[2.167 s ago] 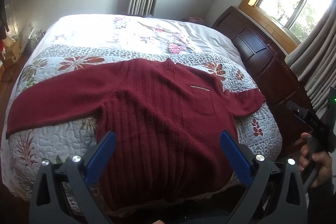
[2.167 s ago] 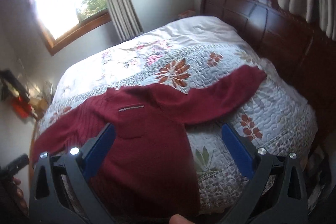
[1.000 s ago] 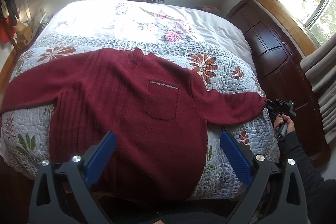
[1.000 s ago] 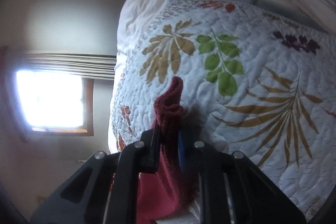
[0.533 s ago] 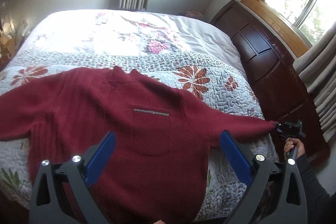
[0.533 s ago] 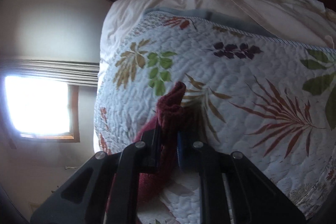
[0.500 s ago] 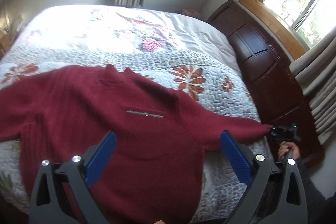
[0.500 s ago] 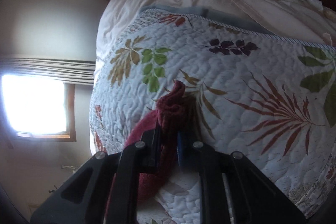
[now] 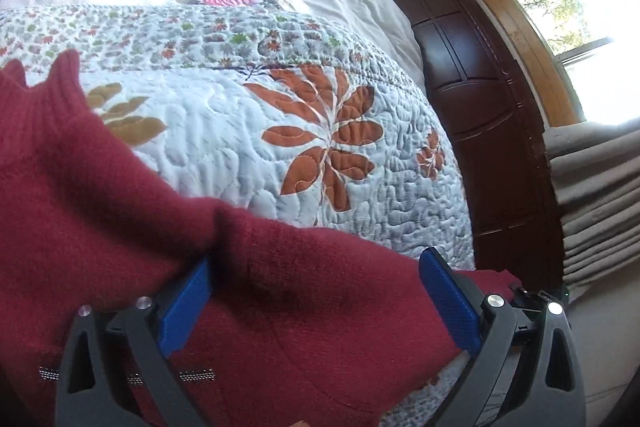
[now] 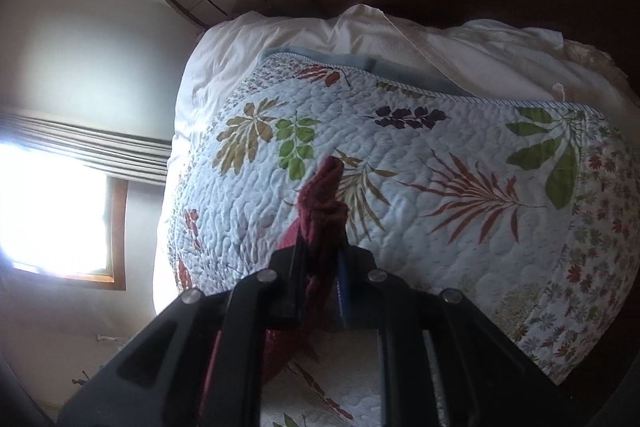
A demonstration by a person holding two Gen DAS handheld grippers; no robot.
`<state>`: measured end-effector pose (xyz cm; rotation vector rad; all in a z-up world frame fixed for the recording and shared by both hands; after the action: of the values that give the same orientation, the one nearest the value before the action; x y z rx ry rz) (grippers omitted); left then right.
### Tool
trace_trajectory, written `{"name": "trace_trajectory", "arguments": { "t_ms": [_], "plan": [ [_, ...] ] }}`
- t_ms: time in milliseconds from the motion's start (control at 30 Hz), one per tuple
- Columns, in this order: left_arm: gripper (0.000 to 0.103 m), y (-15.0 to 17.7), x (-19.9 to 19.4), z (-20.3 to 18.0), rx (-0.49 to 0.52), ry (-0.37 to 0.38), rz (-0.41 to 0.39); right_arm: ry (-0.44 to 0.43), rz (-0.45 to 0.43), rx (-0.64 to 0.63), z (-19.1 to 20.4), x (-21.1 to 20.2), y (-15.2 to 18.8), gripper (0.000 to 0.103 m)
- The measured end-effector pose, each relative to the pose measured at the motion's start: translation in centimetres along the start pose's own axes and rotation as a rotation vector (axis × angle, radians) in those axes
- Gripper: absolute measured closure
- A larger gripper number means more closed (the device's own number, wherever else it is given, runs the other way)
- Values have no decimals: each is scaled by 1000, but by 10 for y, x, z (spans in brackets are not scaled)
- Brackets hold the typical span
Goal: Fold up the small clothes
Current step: 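Lift the held sleeve and carry it across the sweater body with the right tool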
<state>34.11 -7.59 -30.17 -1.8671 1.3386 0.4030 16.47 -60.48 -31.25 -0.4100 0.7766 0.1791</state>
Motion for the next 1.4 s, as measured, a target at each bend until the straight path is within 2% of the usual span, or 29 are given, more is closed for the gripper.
{"name": "trace_trajectory", "arguments": {
  "t_ms": [67, 100, 133, 167, 200, 267, 333, 433, 567, 633, 700, 800, 867, 967, 1033, 1133, 1233, 1400],
  "plan": [
    [4, -7, -14, -19, 80, 12, 39, 9, 16, -18, -5, 3, 6, 91],
    [4, -19, -23, -31, 142, 40, 19, 7, 19, -20, -6, 4, 8, 91],
    [4, -35, -32, -37, 199, 26, -19, 1, 21, -17, -6, 7, 10, 91],
    [4, -52, -35, -36, 208, 1, -34, -6, 23, -11, -6, 9, 11, 91],
    [4, -65, -34, -30, 162, 6, -17, -12, 22, -4, -4, 11, 11, 91],
    [4, -81, -30, -10, -19, 36, 56, -36, 17, 8, 1, 13, 8, 91],
    [4, -90, -38, 9, -125, 38, 45, -65, 6, 12, 9, 10, 2, 91],
    [4, -83, -52, 22, -183, 66, 18, -97, -4, 2, 21, 3, -8, 91],
    [4, -42, -26, 42, -169, 24, 98, -129, -20, -25, 46, -12, -18, 91],
    [4, -39, -16, 45, -92, 1, 74, -153, -34, -49, 69, -23, -20, 91],
    [4, -42, -11, 45, -72, -24, 53, -188, -58, -106, 104, -40, -20, 91],
    [4, -40, -9, 42, -26, -71, 55, -258, -111, -233, 177, -76, -14, 91],
    [4, -39, -14, 36, 13, -71, 67, -287, -139, -311, 223, -96, -7, 91],
    [4, -53, -52, 34, -81, 40, 29, -340, -170, -425, 296, -124, 12, 91],
    [4, -67, -89, 44, -105, 76, -20, -368, -186, -516, 342, -138, 32, 91],
    [4, -86, -151, 78, -130, 80, -101, -385, -206, -678, 406, -152, 74, 91],
    [4, -100, -212, 121, -160, 66, -172, -371, -214, -829, 453, -153, 125, 91],
    [4, -104, -301, 189, -198, 27, -271, -347, -169, -999, 494, -129, 210, 91]
  ]
}}
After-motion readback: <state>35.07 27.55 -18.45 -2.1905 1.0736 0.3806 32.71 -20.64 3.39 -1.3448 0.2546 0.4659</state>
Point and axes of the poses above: each gripper's, at about its wrist camera, not at the fingertips, and x roughly the way its jaws point, z to its left, y to its underside, the point moved 9 cm from there along x, roughly the way its jaws point, and after that the axes turned 12 degrees about -z, right-handed, at the moved point
